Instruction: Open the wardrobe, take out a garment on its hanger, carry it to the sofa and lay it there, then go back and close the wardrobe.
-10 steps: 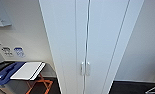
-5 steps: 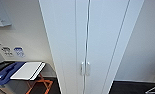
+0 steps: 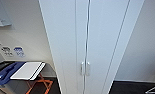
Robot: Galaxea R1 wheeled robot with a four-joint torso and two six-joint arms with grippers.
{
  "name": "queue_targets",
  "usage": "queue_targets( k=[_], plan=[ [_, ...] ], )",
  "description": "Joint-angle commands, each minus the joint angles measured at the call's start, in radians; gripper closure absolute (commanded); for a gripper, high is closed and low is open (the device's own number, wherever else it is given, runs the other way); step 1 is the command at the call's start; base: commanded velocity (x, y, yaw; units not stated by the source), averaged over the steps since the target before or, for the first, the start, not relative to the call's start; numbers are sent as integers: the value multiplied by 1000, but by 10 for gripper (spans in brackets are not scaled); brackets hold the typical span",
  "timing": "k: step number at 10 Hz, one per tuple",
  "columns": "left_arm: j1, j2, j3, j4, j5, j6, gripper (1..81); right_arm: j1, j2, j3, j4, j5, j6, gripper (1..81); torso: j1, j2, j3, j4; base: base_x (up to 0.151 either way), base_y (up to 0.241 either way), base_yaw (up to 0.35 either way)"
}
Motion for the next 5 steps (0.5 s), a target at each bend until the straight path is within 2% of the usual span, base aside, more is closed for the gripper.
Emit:
queue_targets(
  k=[1, 5],
  plan=[
    [-149, -207, 252, 41, 56, 13, 10, 167, -189, 263, 0, -60, 7, 10, 0, 0, 0, 0, 0, 0, 0],
    [-295, -398, 507, 208, 54, 12, 10, 338, -352, 534, -5, -60, -2, 10, 0, 0, 0, 0, 0, 0, 0]
  ],
)
